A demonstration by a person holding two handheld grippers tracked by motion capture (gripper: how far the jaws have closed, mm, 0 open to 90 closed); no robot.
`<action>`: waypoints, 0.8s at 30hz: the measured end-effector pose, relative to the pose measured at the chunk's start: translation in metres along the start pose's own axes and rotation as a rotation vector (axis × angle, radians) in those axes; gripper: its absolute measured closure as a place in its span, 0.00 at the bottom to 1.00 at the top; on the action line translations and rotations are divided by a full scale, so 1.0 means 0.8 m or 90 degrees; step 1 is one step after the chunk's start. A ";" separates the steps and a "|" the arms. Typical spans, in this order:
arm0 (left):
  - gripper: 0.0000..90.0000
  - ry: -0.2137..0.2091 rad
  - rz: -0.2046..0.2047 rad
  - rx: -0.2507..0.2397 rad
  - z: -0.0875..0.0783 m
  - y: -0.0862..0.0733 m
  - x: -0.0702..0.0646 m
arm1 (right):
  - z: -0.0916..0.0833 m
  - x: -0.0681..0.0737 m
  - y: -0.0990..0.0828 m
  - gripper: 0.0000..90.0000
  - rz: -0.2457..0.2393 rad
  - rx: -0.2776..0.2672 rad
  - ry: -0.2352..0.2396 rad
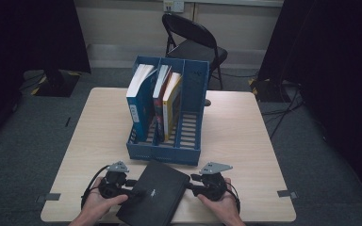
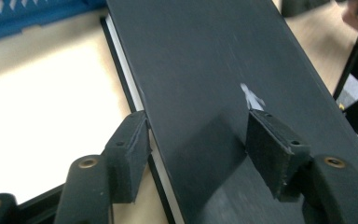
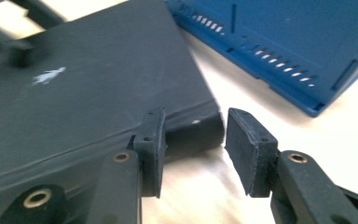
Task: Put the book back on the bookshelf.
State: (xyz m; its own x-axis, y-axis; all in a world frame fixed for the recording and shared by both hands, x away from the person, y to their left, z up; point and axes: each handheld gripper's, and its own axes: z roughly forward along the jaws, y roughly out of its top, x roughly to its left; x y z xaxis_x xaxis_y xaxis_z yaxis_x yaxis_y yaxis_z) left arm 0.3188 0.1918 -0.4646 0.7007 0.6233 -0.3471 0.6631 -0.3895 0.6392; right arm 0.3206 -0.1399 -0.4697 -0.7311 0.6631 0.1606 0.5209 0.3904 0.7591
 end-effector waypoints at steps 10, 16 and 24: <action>0.40 0.010 -0.015 -0.009 0.010 0.010 -0.005 | 0.001 0.008 -0.004 0.68 -0.009 0.006 0.026; 0.35 -0.001 -0.005 -0.002 0.007 0.008 -0.011 | 0.006 0.004 0.002 0.73 -0.013 -0.004 0.004; 0.40 -0.021 0.003 0.013 0.003 0.002 -0.015 | 0.015 -0.007 0.015 0.72 -0.015 0.006 -0.023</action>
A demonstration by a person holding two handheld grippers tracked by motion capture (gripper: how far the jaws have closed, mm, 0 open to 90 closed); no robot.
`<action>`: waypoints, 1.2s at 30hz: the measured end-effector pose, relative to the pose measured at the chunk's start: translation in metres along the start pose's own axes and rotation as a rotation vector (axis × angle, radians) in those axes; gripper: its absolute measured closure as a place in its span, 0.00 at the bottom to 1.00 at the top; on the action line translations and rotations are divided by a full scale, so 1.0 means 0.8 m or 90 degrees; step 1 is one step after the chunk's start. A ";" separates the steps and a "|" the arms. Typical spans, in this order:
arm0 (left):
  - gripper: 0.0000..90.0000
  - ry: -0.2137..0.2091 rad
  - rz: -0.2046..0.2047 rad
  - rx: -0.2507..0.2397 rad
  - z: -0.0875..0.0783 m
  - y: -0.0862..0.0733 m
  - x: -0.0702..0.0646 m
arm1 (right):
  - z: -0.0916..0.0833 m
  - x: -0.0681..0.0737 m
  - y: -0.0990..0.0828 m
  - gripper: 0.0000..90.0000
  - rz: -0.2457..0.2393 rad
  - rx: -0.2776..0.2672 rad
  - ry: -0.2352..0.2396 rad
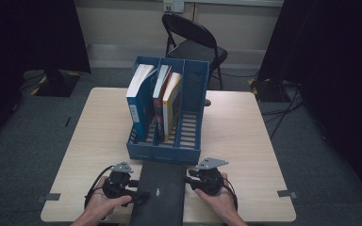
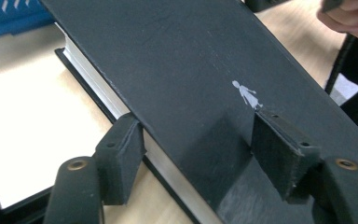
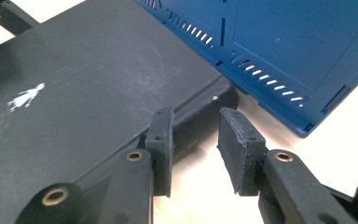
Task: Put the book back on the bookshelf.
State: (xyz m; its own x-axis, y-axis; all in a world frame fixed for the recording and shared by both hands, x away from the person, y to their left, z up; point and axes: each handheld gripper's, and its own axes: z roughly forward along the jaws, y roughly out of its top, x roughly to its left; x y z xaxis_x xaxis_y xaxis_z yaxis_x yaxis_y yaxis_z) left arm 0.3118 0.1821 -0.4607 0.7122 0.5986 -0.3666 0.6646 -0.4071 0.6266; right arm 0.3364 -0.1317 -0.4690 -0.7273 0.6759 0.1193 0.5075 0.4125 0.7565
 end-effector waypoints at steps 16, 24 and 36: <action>0.35 0.021 -0.070 -0.029 0.015 0.010 0.028 | 0.002 -0.001 -0.004 0.68 0.009 -0.005 -0.016; 0.17 0.001 -0.052 0.001 0.035 0.018 0.023 | 0.002 -0.002 -0.006 0.67 0.015 -0.007 -0.012; 0.19 -0.018 -0.090 0.004 0.035 0.016 0.027 | 0.002 -0.002 -0.006 0.65 0.012 -0.007 -0.016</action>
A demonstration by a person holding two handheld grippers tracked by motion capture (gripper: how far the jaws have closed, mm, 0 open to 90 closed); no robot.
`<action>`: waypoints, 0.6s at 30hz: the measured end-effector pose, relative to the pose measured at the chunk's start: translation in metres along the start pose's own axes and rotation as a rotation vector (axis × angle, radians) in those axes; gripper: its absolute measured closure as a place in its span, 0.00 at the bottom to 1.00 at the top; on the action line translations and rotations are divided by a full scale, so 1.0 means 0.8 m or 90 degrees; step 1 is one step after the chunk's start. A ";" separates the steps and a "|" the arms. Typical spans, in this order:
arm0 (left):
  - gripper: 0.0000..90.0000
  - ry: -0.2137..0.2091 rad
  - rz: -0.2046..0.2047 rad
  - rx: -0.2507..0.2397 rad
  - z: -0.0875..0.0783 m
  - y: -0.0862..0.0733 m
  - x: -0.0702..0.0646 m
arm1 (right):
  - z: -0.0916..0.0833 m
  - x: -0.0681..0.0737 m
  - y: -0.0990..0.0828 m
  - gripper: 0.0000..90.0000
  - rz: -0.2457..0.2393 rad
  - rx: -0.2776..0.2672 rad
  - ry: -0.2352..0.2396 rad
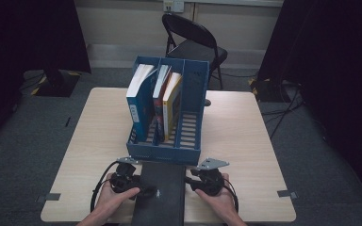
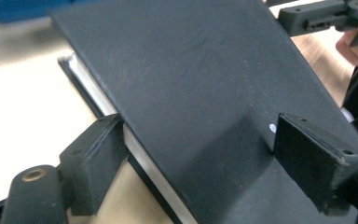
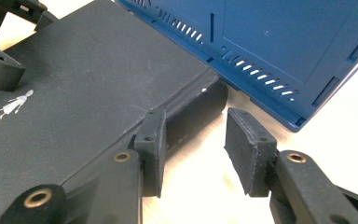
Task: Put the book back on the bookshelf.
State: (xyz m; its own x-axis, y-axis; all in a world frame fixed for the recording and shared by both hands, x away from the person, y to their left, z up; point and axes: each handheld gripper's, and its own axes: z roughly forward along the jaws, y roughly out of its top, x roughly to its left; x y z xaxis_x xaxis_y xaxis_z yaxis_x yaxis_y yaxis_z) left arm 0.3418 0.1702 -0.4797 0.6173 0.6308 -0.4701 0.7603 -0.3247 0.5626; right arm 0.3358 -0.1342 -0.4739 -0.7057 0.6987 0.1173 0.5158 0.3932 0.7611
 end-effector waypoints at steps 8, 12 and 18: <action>0.36 -0.007 -0.027 -0.052 -0.016 -0.003 0.005 | 0.000 -0.002 0.000 0.63 0.001 0.001 0.002; 0.37 -0.014 -0.045 -0.065 -0.019 -0.004 0.005 | 0.000 -0.002 0.000 0.62 0.001 0.000 0.001; 0.40 -0.046 -0.052 -0.107 -0.029 -0.006 0.006 | 0.000 -0.002 -0.001 0.61 0.003 -0.001 -0.005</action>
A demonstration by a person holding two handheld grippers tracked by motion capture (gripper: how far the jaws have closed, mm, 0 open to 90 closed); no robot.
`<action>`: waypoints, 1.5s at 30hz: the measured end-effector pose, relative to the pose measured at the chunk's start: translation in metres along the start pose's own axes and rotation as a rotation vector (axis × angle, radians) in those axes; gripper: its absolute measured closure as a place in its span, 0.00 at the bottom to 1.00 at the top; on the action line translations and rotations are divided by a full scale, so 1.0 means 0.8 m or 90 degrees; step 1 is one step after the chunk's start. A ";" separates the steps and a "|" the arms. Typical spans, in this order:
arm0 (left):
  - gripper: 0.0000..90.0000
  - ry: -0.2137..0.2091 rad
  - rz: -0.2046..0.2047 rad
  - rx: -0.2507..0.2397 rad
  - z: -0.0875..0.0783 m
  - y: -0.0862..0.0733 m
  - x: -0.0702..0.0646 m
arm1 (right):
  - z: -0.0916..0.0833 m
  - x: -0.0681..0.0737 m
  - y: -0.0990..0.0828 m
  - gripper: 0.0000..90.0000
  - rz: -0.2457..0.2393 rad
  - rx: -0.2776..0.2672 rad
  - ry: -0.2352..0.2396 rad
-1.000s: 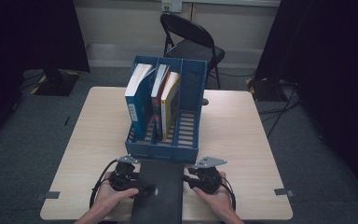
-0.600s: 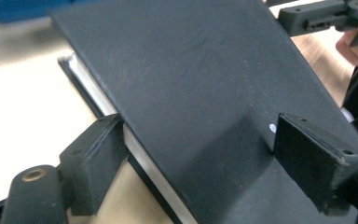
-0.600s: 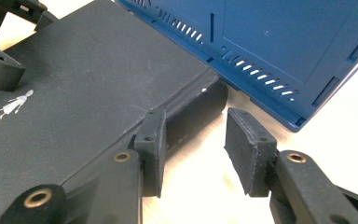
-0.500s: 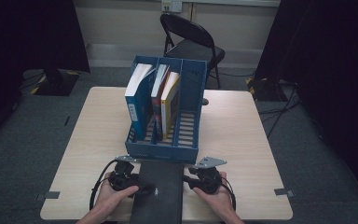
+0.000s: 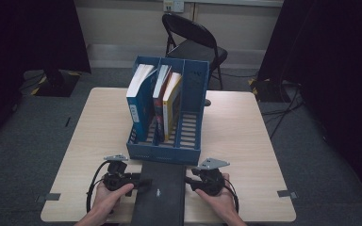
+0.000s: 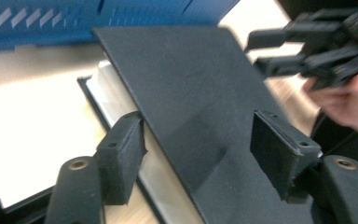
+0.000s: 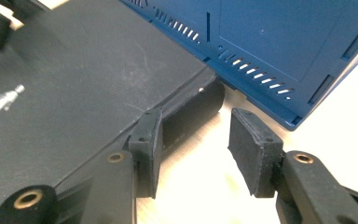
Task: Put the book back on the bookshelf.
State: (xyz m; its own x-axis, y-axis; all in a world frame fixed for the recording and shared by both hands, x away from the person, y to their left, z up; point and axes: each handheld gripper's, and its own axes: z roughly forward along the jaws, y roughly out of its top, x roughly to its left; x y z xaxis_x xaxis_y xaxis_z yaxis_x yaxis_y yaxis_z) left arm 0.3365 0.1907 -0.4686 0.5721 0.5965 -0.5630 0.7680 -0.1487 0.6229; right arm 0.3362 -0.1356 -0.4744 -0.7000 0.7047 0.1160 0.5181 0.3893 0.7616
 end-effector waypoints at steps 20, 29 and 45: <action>0.43 -0.076 -0.059 -0.015 -0.013 0.002 0.005 | -0.008 0.007 -0.002 0.61 0.003 -0.006 0.009; 0.46 -0.111 -0.091 -0.020 -0.013 0.005 0.011 | -0.014 0.010 -0.004 0.61 0.002 -0.012 0.017; 0.51 -0.146 -0.106 0.033 -0.008 -0.016 0.001 | -0.014 0.010 -0.004 0.60 0.001 -0.014 0.024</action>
State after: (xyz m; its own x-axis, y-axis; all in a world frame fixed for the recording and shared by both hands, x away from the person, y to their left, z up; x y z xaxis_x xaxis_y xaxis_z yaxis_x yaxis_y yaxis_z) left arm 0.3254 0.1984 -0.4737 0.4829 0.4227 -0.7669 0.8669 -0.1071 0.4869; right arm 0.3234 -0.1376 -0.4691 -0.7176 0.6820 0.1411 0.5088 0.3751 0.7748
